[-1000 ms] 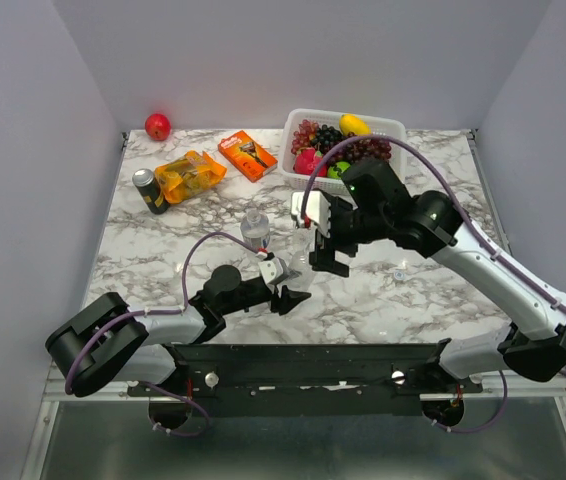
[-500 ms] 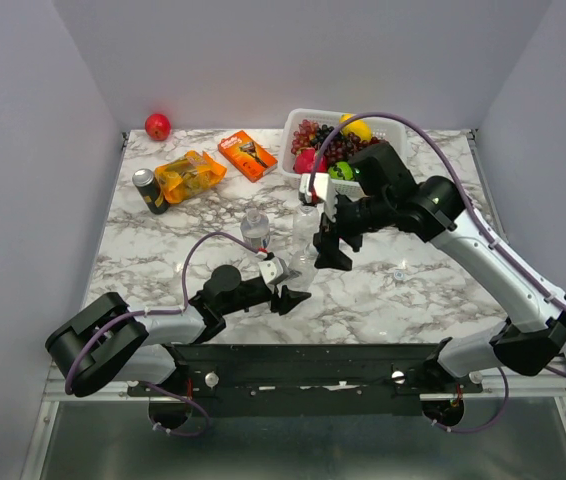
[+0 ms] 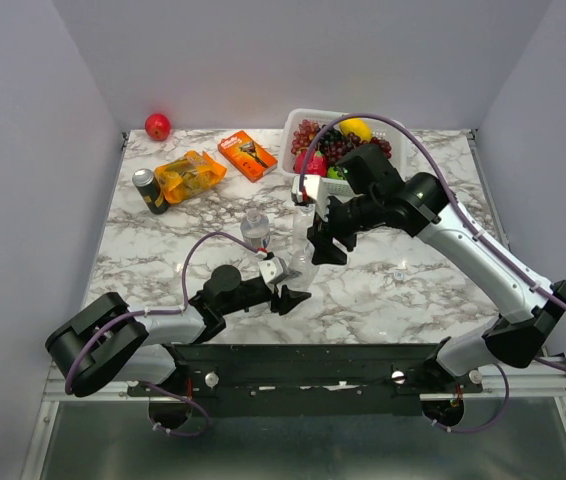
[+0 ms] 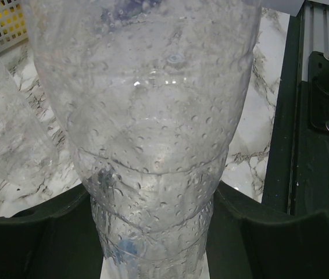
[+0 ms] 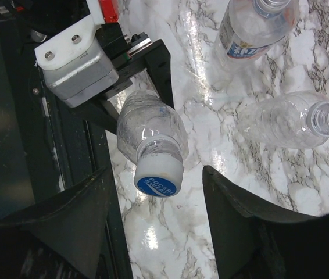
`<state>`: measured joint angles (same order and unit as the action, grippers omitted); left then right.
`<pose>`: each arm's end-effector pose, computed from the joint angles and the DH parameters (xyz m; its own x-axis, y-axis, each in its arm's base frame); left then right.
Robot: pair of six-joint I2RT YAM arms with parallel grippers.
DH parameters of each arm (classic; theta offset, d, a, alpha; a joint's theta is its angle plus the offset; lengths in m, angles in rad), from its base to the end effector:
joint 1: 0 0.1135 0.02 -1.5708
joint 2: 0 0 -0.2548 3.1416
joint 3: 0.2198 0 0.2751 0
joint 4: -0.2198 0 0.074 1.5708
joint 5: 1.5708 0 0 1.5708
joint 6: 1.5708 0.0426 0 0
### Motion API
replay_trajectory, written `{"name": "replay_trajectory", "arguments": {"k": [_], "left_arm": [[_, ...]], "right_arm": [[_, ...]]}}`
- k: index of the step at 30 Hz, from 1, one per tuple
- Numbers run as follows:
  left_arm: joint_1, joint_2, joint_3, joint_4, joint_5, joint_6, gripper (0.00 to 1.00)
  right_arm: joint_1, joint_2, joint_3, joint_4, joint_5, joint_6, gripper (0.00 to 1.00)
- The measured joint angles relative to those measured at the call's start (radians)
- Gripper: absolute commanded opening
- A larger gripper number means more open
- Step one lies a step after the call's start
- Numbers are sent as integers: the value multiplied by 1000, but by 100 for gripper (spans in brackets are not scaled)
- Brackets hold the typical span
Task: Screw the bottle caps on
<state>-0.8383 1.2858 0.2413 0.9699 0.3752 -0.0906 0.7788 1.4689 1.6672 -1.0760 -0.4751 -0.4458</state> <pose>0.1545 -0.1951 0.1475 -0.1343 0.0235 -0.9907 0.9278 0.3541 -0.1174 0.2119 0.2365 0.3926 -0.1350 -0.6719 -0.7282 -0.9874 0.1529 0.0420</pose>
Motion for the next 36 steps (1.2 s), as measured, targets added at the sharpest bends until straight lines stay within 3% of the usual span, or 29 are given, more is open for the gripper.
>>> {"name": "replay_trajectory", "arguments": {"k": [6, 15, 22, 36], "left_arm": [[0, 0, 0, 0, 0, -1, 0], [0, 0, 0, -9, 0, 44, 0], [0, 0, 10, -56, 0, 151, 0], [1, -26, 108, -300, -32, 338, 0]], "right_arm": [[0, 8, 0, -16, 3, -8, 50], [0, 27, 5, -64, 3, -52, 41], [0, 80, 70, -156, -2, -121, 38], [21, 156, 158, -314, 68, -280, 37]]}}
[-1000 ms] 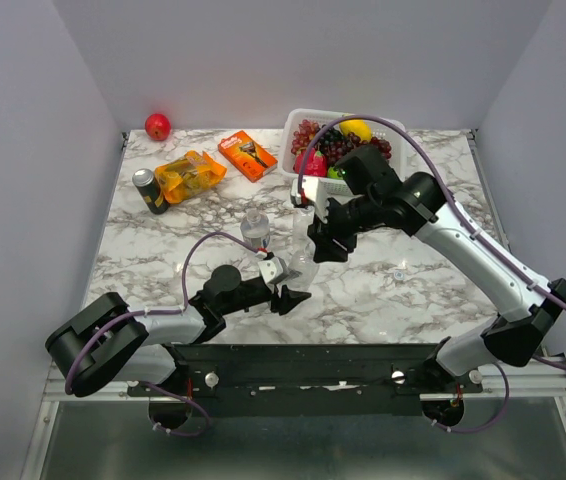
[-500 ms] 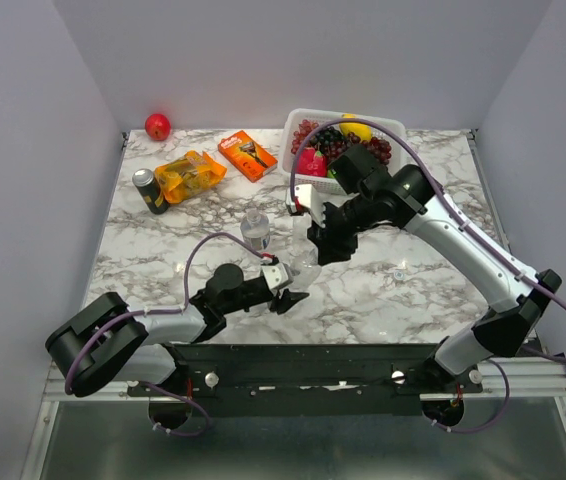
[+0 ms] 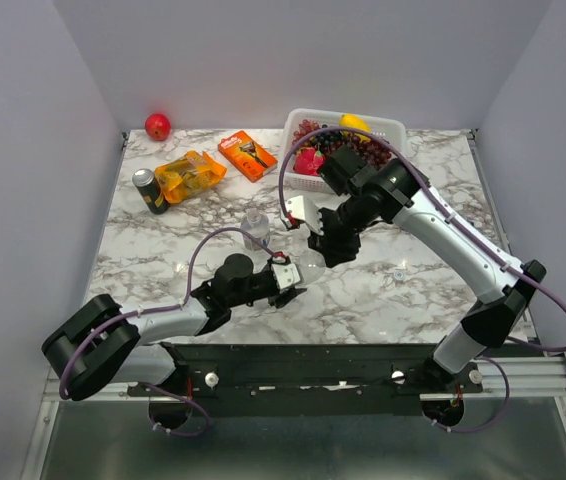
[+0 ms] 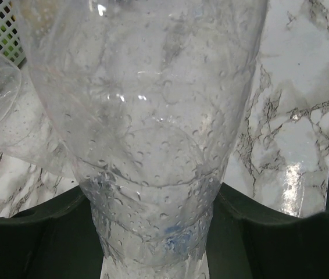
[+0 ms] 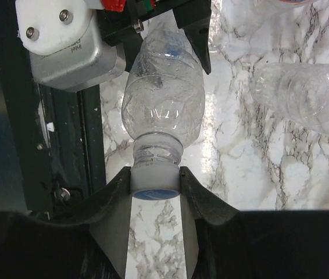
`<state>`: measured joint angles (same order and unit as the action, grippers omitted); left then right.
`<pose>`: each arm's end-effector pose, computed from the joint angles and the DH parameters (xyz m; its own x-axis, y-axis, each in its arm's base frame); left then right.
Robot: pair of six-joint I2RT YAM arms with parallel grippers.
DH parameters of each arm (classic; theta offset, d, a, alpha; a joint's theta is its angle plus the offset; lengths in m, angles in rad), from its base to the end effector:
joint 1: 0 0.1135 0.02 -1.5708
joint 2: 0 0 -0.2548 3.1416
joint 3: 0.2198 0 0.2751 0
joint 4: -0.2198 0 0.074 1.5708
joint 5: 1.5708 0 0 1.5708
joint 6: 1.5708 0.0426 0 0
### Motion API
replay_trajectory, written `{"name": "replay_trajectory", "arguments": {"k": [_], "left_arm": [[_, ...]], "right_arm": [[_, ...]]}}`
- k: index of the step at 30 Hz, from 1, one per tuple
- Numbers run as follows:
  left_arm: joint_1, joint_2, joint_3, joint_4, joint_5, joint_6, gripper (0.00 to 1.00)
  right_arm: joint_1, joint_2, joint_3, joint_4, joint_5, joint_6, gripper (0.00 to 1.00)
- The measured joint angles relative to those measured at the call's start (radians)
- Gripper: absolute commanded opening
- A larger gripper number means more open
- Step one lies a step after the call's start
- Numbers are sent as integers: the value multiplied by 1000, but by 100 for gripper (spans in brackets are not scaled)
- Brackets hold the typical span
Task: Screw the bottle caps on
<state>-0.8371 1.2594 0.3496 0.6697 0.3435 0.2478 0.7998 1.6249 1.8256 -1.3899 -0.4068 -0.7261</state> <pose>0.1668 -0.2064 0.1538 0.0709 0.2663 -0.9613 0.9294 0.3324 0.1606 0.2158 0.2463 0.3752 0.0219 -0.8525 -0.5223 -0.9987 -0.0424 0.0273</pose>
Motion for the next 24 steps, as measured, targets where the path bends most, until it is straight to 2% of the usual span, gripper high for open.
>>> {"name": "replay_trajectory", "arguments": {"k": [10, 20, 24], "left_arm": [[-1, -5, 16, -72, -51, 23, 0], [-6, -6, -67, 65, -94, 8, 0], [-16, -1, -72, 65, -95, -9, 0]], "right_arm": [[38, 37, 6, -4, 93, -34, 37], [79, 55, 5, 16, 109, -45, 40], [105, 57, -1, 15, 149, -44, 40]]}}
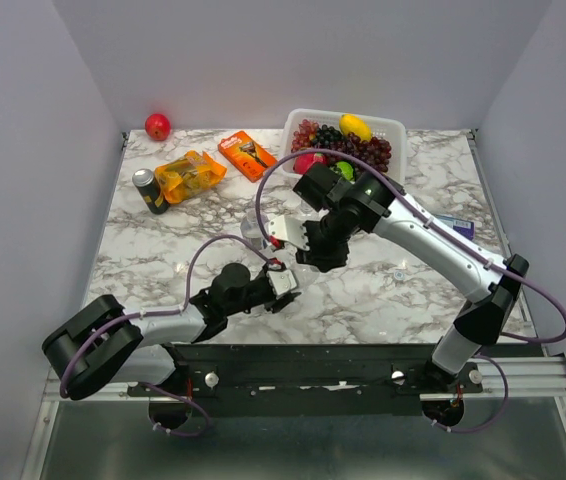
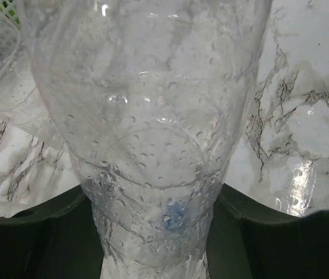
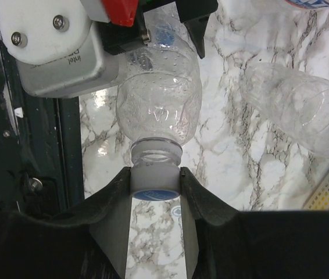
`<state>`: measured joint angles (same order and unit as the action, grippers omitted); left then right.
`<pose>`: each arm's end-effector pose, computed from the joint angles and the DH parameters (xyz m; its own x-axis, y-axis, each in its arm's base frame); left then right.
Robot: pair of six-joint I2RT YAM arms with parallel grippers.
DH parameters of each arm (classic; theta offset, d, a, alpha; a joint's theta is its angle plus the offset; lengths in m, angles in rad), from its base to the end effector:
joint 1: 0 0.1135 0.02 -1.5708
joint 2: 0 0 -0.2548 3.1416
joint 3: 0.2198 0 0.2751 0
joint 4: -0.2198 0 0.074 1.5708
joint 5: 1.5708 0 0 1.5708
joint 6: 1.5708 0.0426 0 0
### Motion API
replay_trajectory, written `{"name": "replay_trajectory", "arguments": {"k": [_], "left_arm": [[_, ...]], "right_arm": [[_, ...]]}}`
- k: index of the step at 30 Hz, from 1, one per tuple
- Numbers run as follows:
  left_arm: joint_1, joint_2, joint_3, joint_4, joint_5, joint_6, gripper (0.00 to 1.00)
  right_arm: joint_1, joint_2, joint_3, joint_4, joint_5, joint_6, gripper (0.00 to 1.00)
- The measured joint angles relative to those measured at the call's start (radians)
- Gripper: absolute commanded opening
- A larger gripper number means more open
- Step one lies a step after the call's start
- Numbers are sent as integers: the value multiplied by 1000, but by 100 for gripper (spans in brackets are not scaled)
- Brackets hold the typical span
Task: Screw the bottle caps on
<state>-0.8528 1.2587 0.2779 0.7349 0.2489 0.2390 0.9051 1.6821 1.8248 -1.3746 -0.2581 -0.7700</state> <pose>0.1584 -0.1973 0.1382 0.0544 0.2865 -0.9565 0.8998 0.4012 0.1714 0.2038 0.2771 0.3556 0.1477 -0.9018 -0.4062 -0.9890 -0.1356 -0.0586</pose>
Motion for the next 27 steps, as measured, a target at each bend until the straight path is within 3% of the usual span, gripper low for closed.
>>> {"name": "replay_trajectory", "arguments": {"k": [8, 15, 23, 27], "left_arm": [[-19, 0, -3, -49, 0, -3, 0], [-22, -17, -19, 24, 1, -35, 0], [-22, -47, -71, 144, 19, -61, 0], [-22, -49, -71, 168, 33, -65, 0]], "right_arm": [[71, 0, -44, -3, 121, 4, 42], [100, 10, -46, 13, 140, 18, 58], [110, 19, -47, 21, 139, 53, 65], [111, 25, -37, 20, 137, 71, 78]]}}
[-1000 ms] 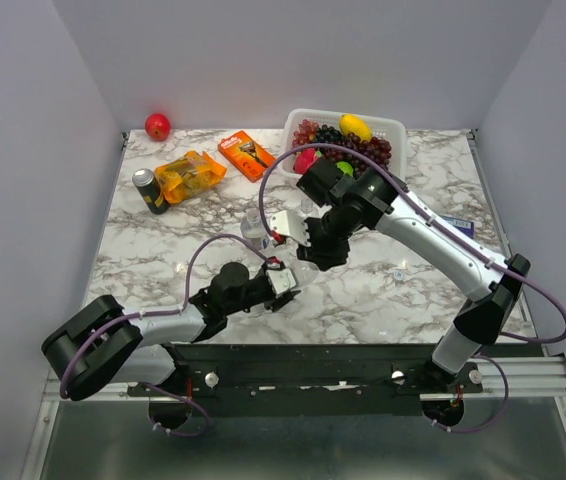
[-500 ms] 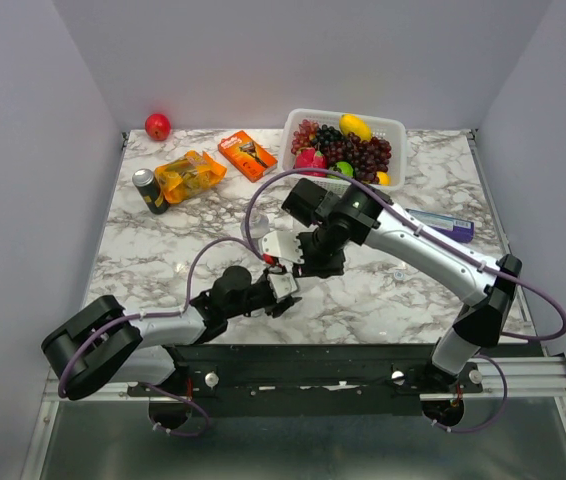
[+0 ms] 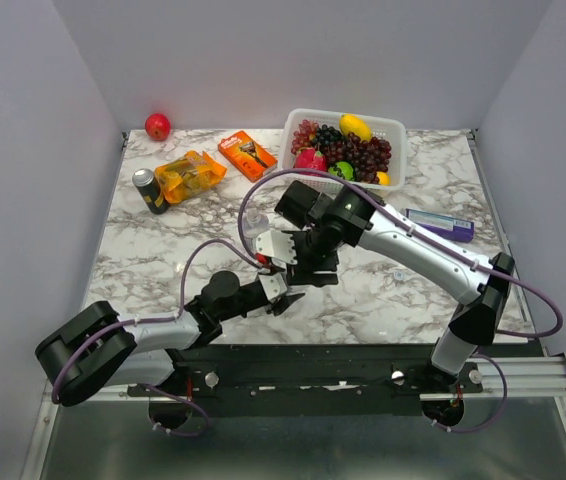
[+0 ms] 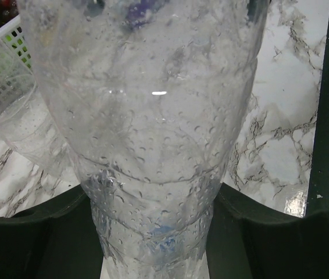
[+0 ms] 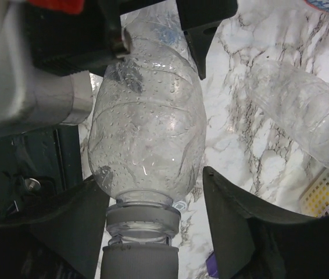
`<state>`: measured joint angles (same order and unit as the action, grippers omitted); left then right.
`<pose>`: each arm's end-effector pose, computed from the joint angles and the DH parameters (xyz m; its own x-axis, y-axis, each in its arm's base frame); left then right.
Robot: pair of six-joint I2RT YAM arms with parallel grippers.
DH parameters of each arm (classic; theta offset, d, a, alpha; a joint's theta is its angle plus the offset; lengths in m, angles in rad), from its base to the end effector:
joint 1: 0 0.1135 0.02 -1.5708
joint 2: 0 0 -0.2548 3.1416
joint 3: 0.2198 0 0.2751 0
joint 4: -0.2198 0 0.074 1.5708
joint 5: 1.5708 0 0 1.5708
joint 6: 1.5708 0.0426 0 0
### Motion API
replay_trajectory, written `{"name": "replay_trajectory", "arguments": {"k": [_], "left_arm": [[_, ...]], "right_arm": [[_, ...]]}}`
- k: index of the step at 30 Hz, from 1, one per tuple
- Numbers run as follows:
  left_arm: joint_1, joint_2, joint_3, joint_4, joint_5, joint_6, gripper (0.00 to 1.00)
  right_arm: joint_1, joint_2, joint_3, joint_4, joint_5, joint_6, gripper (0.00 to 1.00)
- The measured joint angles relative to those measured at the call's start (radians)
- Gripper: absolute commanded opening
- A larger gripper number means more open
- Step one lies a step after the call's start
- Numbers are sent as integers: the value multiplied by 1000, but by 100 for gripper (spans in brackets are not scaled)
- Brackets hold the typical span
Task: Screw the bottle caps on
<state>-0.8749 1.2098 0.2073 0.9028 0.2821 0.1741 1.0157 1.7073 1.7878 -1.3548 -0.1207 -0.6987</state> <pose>0.1444 -0.1913 0.1464 0.0956 0.1451 -0.9848 0.9119 0.3838 0.1451 0.1809 0.3014 0.3361 0.1687 -0.9396 -0.2978 -0.9844 -0.1451 -0.0998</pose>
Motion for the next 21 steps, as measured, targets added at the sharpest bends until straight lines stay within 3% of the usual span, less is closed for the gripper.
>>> {"name": "replay_trajectory", "arguments": {"k": [2, 13, 21], "left_arm": [[0, 0, 0, 0, 8, -3, 0], [5, 7, 21, -13, 47, -68, 0], [20, 24, 32, 0, 47, -186, 0]], "right_arm": [[0, 4, 21, 0, -4, 10, 99], [-16, -19, 236, 0, -62, 103, 100], [-198, -130, 342, 16, -257, 195, 100]]}}
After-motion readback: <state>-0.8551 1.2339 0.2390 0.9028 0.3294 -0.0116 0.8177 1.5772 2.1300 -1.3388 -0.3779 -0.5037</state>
